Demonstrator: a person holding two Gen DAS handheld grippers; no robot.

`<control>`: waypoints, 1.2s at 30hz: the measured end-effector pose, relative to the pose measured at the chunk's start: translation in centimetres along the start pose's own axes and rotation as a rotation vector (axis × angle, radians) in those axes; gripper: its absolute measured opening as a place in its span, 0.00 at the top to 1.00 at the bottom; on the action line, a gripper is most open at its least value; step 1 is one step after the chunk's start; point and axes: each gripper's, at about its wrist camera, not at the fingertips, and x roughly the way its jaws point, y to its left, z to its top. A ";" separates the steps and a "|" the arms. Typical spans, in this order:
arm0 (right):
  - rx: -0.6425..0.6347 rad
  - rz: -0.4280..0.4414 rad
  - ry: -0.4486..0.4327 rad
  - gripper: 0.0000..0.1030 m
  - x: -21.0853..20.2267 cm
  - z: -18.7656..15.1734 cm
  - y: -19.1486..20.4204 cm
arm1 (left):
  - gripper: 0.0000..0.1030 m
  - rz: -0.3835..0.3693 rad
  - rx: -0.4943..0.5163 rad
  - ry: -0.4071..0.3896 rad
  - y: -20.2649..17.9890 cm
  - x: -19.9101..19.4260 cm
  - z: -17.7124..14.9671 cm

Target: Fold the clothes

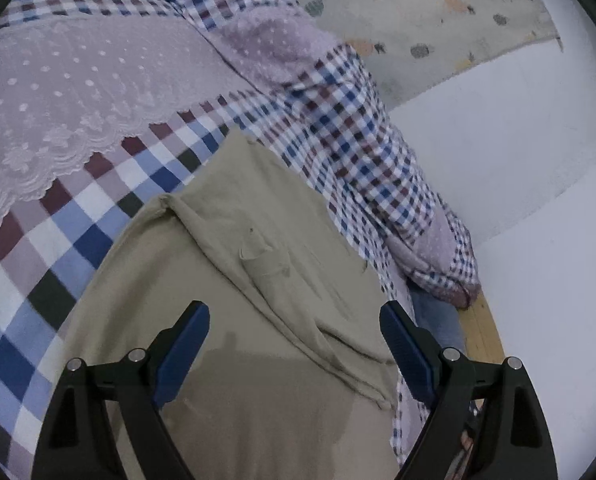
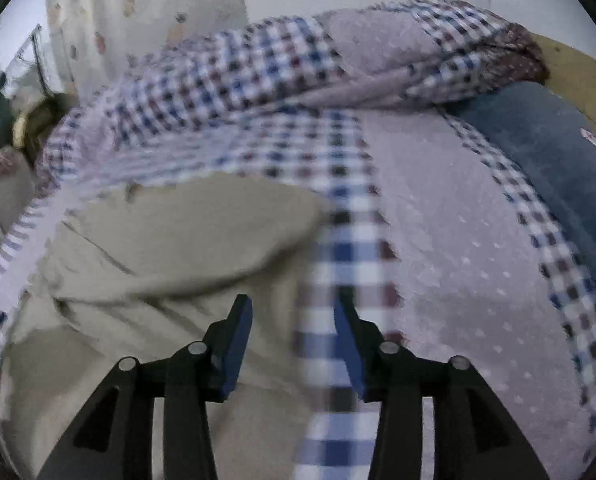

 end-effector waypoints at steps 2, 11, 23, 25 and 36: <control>-0.079 0.100 -0.014 0.54 0.2 0.2 3.9 | 0.13 -0.003 0.005 0.022 0.0 0.4 0.0; -0.435 0.571 0.170 0.55 7.2 -3.1 27.5 | 0.13 -0.113 -0.133 0.108 1.9 2.7 -1.4; -0.597 0.594 0.318 0.49 14.2 -3.1 36.5 | 0.13 -0.242 -0.295 0.090 5.4 2.4 -0.4; -0.677 0.668 0.331 0.49 12.5 -4.0 37.5 | 0.13 -0.254 -0.302 0.089 5.8 2.4 -0.3; -0.697 0.632 0.266 0.49 11.5 0.0 37.3 | 0.13 -0.319 -0.351 0.063 7.6 1.3 0.4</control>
